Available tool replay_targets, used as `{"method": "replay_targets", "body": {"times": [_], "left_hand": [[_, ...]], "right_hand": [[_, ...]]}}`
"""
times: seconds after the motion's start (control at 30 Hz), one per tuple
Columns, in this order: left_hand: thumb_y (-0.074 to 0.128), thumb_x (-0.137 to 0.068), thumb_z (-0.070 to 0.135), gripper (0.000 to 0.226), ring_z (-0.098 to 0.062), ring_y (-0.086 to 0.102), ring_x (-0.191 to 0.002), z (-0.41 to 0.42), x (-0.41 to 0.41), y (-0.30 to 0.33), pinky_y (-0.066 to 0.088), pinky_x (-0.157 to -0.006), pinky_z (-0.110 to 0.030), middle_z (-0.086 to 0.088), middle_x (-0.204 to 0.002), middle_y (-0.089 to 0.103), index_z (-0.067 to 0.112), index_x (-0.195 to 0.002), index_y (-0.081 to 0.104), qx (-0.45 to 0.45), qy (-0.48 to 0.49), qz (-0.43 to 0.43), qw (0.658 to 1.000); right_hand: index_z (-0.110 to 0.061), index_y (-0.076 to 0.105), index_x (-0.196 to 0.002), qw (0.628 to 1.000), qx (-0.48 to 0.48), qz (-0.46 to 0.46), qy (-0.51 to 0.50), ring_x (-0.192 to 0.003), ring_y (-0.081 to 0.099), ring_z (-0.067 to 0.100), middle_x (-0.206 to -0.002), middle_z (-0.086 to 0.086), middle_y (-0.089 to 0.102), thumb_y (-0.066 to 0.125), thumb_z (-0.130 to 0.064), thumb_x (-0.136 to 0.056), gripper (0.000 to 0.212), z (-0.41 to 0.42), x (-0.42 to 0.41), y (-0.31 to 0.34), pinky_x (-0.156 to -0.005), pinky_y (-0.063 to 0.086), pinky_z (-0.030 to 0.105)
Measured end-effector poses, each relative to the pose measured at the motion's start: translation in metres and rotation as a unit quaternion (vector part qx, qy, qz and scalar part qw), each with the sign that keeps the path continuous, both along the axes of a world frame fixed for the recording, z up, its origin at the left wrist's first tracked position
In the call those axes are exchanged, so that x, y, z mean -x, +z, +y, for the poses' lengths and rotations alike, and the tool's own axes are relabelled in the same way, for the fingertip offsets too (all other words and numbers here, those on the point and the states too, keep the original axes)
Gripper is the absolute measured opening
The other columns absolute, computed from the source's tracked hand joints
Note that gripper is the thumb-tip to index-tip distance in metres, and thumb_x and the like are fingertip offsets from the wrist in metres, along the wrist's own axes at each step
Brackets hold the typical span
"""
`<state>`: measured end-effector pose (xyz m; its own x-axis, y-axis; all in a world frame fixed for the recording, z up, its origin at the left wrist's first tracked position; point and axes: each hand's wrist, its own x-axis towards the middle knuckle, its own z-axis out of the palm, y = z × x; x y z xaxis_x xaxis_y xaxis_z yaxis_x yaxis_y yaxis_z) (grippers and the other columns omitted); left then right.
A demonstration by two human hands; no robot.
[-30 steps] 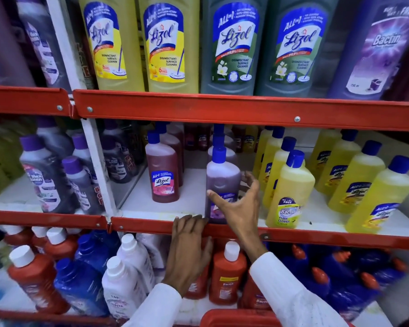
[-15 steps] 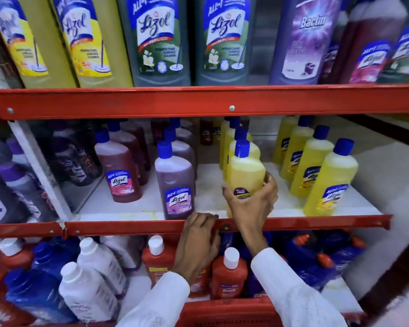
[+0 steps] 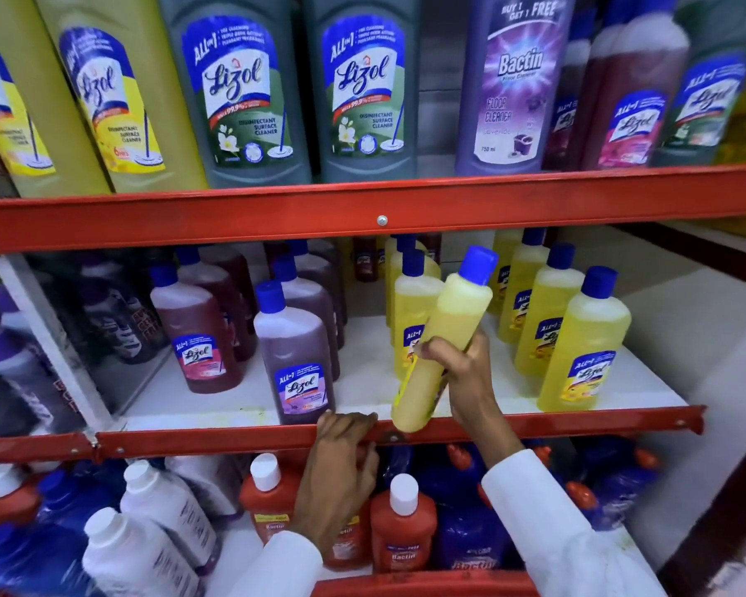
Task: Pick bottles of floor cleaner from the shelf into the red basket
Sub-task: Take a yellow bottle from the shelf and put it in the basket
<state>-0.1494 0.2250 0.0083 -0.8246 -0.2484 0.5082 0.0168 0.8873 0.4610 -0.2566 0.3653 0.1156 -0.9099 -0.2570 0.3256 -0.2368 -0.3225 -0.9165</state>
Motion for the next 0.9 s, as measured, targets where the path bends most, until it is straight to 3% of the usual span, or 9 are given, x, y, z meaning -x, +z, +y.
{"method": "replay_targets", "body": {"times": [0.1,0.2,0.3,0.37,0.5,0.63,0.73,0.8,0.9], "left_hand": [[0.066,-0.078,0.012,0.039,-0.018,0.058,-0.104,0.001,0.0,0.0,0.035,-0.109,-0.038,0.0,-0.11,0.069,0.019,-0.117,0.064,-0.002,0.0,0.001,1.0],[0.065,-0.079,0.013,0.041,-0.02,0.058,-0.105,0.0,-0.002,0.001,0.03,-0.107,-0.026,-0.001,-0.111,0.068,0.019,-0.119,0.063,-0.003,-0.004,-0.004,1.0],[0.066,-0.078,0.012,0.043,-0.021,0.057,-0.106,0.001,-0.003,0.003,0.029,-0.106,-0.022,-0.002,-0.112,0.068,0.018,-0.12,0.063,-0.002,-0.007,0.002,1.0],[0.068,-0.078,0.015,0.042,-0.021,0.058,-0.107,0.002,-0.005,0.004,0.037,-0.11,-0.034,-0.003,-0.112,0.069,0.017,-0.12,0.063,0.002,-0.006,0.003,1.0],[0.068,-0.076,0.028,0.042,-0.024,0.063,-0.106,0.006,-0.011,0.018,0.044,-0.107,-0.045,-0.006,-0.113,0.072,0.018,-0.117,0.066,-0.014,-0.007,0.002,1.0],[0.072,-0.076,0.036,0.048,-0.008,0.063,-0.111,0.014,-0.021,0.04,0.049,-0.1,-0.029,0.007,-0.121,0.07,0.028,-0.122,0.062,-0.09,-0.056,0.023,0.994],[0.082,-0.074,0.028,0.057,-0.001,0.063,-0.111,0.034,-0.029,0.057,0.053,-0.096,-0.031,0.014,-0.122,0.069,0.03,-0.125,0.057,-0.198,-0.159,0.014,0.967],[0.084,-0.074,0.018,0.052,-0.007,0.069,-0.103,0.051,-0.031,0.065,0.057,-0.089,-0.031,0.01,-0.112,0.073,0.028,-0.119,0.059,-0.262,-0.201,0.014,0.944],[0.084,-0.073,0.019,0.035,-0.004,0.069,-0.074,0.069,-0.032,0.061,0.057,-0.067,-0.025,0.014,-0.081,0.074,0.026,-0.101,0.064,-0.328,-0.202,0.032,0.922]], "right_hand": [[-0.015,0.069,-0.08,0.99,0.045,-0.035,0.13,-0.075,0.053,0.032,-0.079,0.013,0.057,0.067,-0.023,-0.048,0.034,0.01,-0.001,0.012,-0.072,0.045,0.046],[-0.013,0.069,-0.087,0.973,0.08,-0.06,0.206,-0.07,0.055,0.029,-0.082,0.01,0.058,0.067,-0.019,-0.047,0.04,0.016,-0.009,0.021,-0.072,0.046,0.04],[-0.006,0.064,-0.094,0.993,-0.026,-0.005,0.112,-0.077,0.06,0.03,-0.084,0.017,0.061,0.073,-0.028,-0.049,0.051,0.018,-0.019,0.025,-0.072,0.051,0.045],[-0.011,0.06,-0.106,0.988,-0.143,0.056,-0.008,-0.084,0.067,0.025,-0.094,0.012,0.068,0.08,-0.039,-0.048,0.067,0.016,-0.03,0.029,-0.071,0.06,0.044],[-0.017,0.044,-0.12,0.946,-0.239,0.13,-0.174,-0.091,0.059,0.016,-0.106,-0.003,0.058,0.092,-0.043,-0.054,0.085,0.017,-0.051,0.033,-0.061,0.046,0.016],[-0.02,0.038,-0.125,0.944,-0.234,0.138,-0.188,-0.102,0.058,0.017,-0.115,-0.002,0.057,0.09,-0.056,-0.054,0.095,0.022,-0.061,0.025,-0.075,0.05,0.023],[-0.02,0.036,-0.128,0.948,-0.232,0.138,-0.172,-0.105,0.055,0.013,-0.118,-0.006,0.053,0.09,-0.056,-0.054,0.099,0.031,-0.071,0.02,-0.075,0.047,0.016],[-0.02,0.034,-0.13,0.956,-0.229,0.122,-0.135,-0.108,0.057,0.014,-0.122,-0.004,0.054,0.089,-0.057,-0.055,0.1,0.039,-0.075,0.014,-0.078,0.049,0.016],[-0.022,0.03,-0.128,0.964,-0.245,0.08,-0.063,-0.108,0.064,0.022,-0.123,0.003,0.058,0.081,-0.064,-0.061,0.094,0.052,-0.079,-0.007,-0.082,0.058,0.032]]}}
